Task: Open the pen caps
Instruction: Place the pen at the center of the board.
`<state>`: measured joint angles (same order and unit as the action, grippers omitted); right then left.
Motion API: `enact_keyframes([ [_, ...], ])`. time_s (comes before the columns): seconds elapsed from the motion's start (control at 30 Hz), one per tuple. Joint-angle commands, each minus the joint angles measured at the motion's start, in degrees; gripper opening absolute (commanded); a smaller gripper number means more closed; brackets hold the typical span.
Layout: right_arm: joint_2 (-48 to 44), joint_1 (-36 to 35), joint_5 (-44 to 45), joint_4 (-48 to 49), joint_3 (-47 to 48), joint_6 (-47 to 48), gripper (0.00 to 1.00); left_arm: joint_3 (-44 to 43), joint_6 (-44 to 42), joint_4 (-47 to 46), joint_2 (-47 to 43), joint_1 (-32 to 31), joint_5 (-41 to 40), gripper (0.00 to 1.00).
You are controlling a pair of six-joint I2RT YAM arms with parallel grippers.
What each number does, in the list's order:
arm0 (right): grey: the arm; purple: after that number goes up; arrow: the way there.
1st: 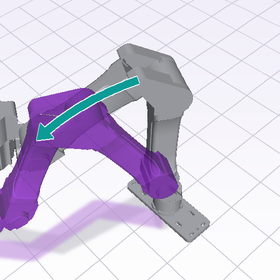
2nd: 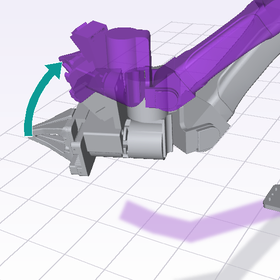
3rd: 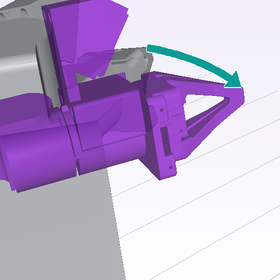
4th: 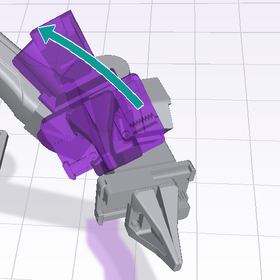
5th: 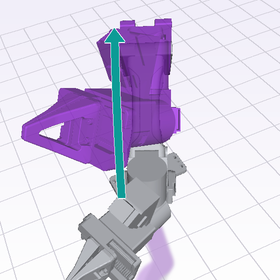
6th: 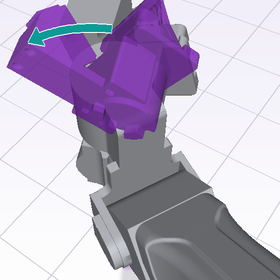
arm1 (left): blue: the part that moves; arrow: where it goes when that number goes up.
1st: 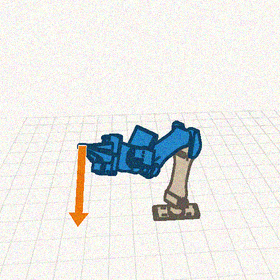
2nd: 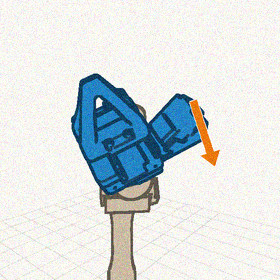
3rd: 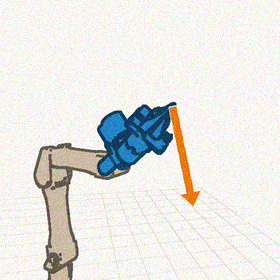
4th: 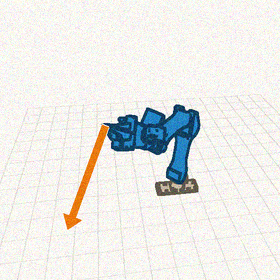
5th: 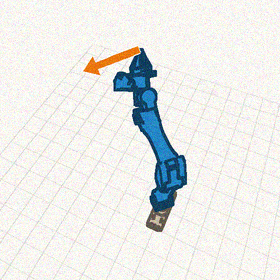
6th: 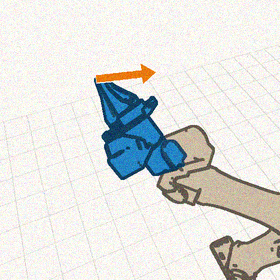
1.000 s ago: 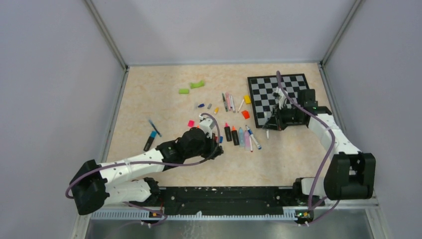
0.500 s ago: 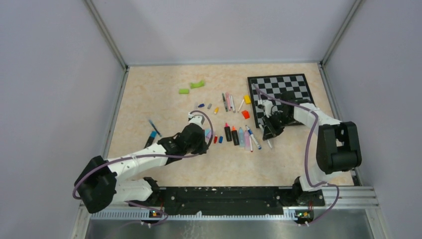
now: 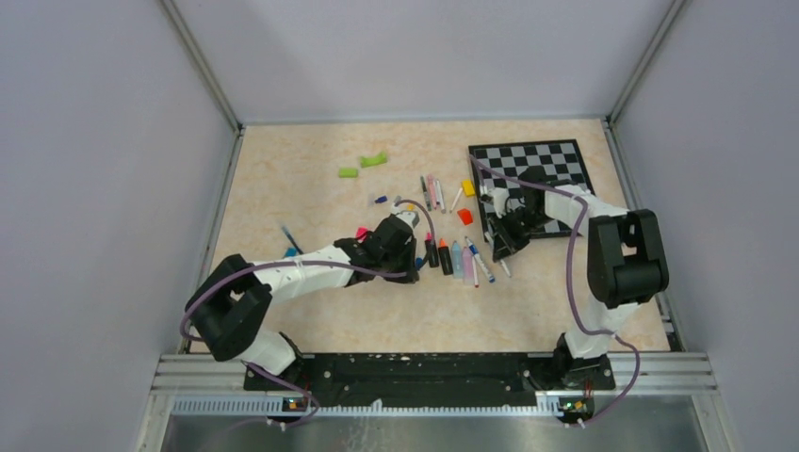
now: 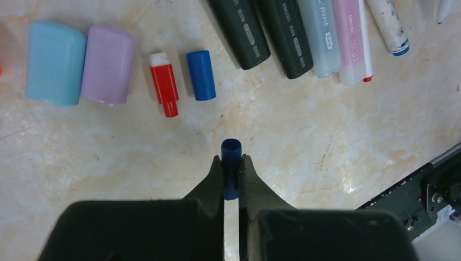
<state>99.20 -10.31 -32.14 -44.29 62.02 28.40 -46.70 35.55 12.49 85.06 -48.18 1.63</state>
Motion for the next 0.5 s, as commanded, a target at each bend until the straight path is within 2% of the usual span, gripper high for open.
enact_keyframes([
  [0.0, 1.56, -0.60, -1.20, -0.37, 2.71, -1.35, 0.17, -4.14, -0.75, -1.97, 1.68, -0.51, 1.34, 0.00],
  [0.3, 1.16, -0.71, -3.87, 0.44, 1.69, -2.46, 0.24, -5.16, -0.89, -1.25, 2.72, -0.52, 0.43, 0.00],
  [0.47, -5.27, 0.00, -4.73, 1.75, -0.57, -3.18, 0.29, -7.73, -1.23, 0.17, 4.14, -0.55, -0.28, 0.00],
])
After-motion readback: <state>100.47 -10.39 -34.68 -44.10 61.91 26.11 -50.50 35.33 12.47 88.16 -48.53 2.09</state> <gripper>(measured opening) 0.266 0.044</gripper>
